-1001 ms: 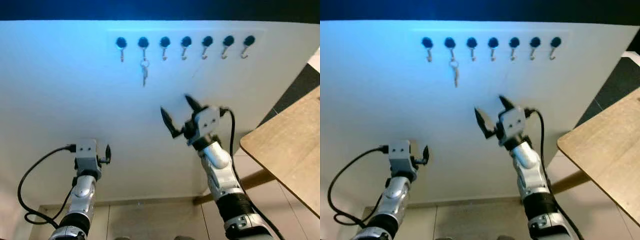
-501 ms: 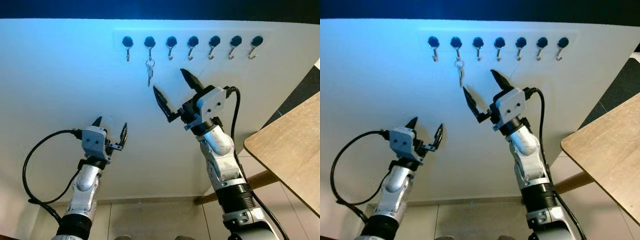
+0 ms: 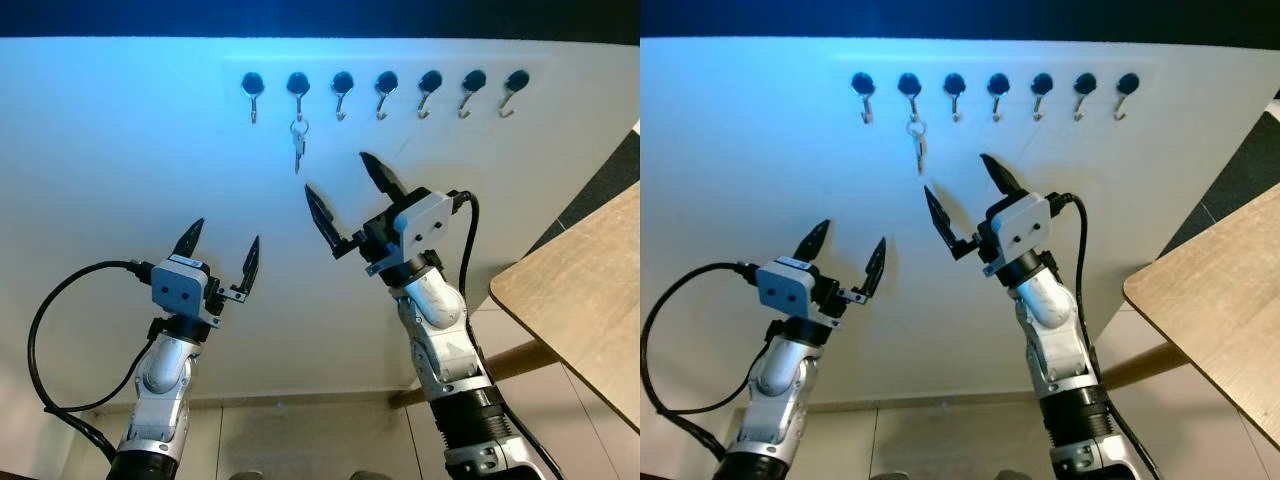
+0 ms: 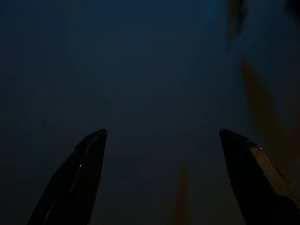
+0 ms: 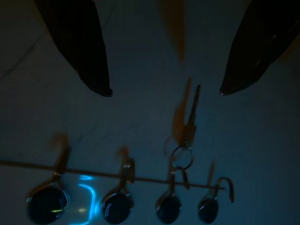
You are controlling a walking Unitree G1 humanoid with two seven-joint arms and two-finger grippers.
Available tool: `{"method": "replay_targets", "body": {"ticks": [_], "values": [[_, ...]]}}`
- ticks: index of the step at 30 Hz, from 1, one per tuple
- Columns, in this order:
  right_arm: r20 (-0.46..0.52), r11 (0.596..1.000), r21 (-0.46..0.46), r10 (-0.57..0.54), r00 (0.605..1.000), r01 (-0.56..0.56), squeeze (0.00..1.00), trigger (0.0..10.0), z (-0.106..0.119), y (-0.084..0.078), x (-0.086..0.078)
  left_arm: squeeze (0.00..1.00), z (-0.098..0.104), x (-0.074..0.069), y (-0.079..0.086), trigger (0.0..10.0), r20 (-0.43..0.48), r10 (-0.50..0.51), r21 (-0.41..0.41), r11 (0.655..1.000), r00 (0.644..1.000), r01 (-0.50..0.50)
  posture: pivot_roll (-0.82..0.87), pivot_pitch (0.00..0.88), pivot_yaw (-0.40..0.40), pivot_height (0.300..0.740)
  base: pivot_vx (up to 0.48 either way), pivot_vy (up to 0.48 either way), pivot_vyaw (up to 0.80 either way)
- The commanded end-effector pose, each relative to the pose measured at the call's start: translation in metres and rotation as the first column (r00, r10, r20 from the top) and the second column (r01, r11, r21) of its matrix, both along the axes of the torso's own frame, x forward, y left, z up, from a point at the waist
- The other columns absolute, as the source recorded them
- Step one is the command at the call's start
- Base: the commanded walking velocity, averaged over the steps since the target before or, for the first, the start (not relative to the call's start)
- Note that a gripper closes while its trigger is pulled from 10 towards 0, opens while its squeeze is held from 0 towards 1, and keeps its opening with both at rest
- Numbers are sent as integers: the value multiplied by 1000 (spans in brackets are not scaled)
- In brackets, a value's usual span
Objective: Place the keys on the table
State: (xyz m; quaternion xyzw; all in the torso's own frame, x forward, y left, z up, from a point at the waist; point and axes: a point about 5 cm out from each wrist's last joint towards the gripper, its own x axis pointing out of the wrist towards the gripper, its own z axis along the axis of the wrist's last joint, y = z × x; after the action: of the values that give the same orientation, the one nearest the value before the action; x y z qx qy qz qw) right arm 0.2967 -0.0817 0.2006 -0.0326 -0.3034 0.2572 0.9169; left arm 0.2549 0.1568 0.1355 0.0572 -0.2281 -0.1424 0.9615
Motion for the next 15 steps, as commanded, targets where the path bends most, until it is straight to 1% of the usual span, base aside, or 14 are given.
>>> {"method": "replay_targets", "body": {"ticks": [1,5,9,10,11,12,13,15], "values": [[27,1000,4,4,1000,-4,0,10000,7,3,-1,0,11,-4,-2,10000,35,-10,1,1000,999,10,21,76,-30,740,0,0,0],[32,1000,2,2,999,-2,0,10000,9,5,1,0,18,-5,-4,10000,53,-10,-21,1000,999,11,23,76,-30,740,0,0,0],[35,1000,-7,2,999,-1,4,10000,10,9,2,0,22,-6,-9,10000,51,-44,-38,998,998,46,25,76,-31,740,0,0,0],[41,1000,-13,6,999,-5,149,10000,12,13,3,0,22,-8,-13,10000,40,-78,-41,996,996,79,25,77,-30,740,0,0,0],[41,1000,-13,6,999,-5,149,10000,12,13,3,0,22,-8,-13,10000,40,-78,-41,996,996,79,25,77,-30,740,0,0,0],[51,1000,-31,7,999,-5,631,10000,14,16,4,0,21,-10,-16,10000,29,-107,-35,993,994,108,24,78,-28,740,0,0,0],[64,999,-52,6,998,-2,745,10000,16,20,5,0,20,-12,-19,10000,17,-131,-29,991,991,131,24,78,-28,740,0,0,0],[76,997,-77,3,997,3,737,10000,17,24,6,0,19,-14,-21,10000,6,-148,-22,989,989,148,24,78,-28,740,0,0,0]]}}
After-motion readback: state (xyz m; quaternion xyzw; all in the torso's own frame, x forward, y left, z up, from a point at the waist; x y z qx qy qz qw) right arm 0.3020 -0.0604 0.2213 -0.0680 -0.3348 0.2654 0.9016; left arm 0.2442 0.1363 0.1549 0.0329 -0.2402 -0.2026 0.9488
